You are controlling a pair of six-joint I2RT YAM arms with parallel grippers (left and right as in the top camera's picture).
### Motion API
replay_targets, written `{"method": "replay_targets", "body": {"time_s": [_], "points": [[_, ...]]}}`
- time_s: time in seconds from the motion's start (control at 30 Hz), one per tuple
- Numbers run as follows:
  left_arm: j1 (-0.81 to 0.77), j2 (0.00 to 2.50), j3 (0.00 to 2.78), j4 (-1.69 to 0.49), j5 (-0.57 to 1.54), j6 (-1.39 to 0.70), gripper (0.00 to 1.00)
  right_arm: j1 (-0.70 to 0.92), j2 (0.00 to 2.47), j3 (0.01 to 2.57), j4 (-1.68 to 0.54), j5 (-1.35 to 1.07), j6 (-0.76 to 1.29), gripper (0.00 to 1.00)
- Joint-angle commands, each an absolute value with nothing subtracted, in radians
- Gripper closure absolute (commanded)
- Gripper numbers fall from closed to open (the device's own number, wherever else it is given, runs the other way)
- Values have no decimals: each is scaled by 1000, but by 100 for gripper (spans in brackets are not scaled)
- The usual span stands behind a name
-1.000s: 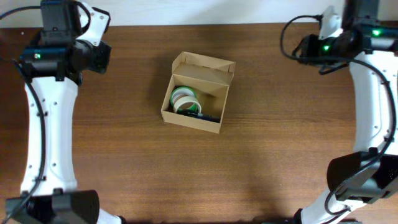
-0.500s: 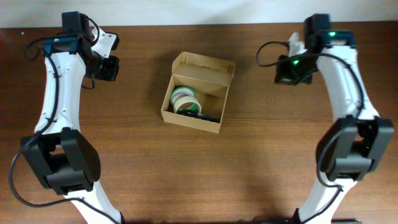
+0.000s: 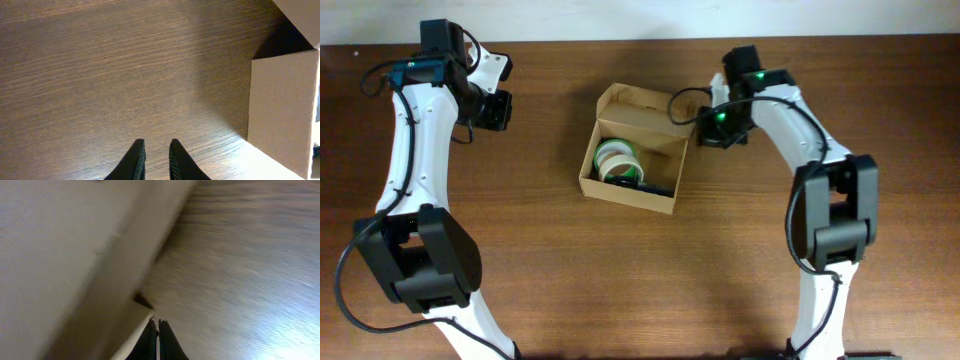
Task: Pack container
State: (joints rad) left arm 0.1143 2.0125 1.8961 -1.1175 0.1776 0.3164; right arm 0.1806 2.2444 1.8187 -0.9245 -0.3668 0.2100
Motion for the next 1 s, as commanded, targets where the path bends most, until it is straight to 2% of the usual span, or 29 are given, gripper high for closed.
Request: {"method": "replay_targets", "body": {"time_s": [0.0, 0.17, 0.43, 0.57, 0.67, 0.73, 0.97], "points": [[114, 2014, 1899, -1130, 196, 303, 84, 190, 2253, 1816, -885, -427, 226, 96], [114, 2014, 1899, -1142, 196, 303, 84, 184, 2253, 1816, -826, -463, 241, 96], [114, 2014, 1899, -1138, 218, 303, 84, 165, 2253, 1818, -743, -651, 244, 96], [114, 2018, 1899, -1134, 226, 302, 84, 148, 2253, 1818, -759, -612, 245, 96], [114, 2048, 1899, -1120, 314, 299, 89, 110, 2253, 1818, -799, -582, 245, 96], [114, 2084, 1899, -1099, 381, 299, 98, 78, 2253, 1818, -823, -582, 245, 96], [114, 2269, 1899, -988, 781, 226, 98, 18, 2253, 1818, -841, -637, 255, 96]]}}
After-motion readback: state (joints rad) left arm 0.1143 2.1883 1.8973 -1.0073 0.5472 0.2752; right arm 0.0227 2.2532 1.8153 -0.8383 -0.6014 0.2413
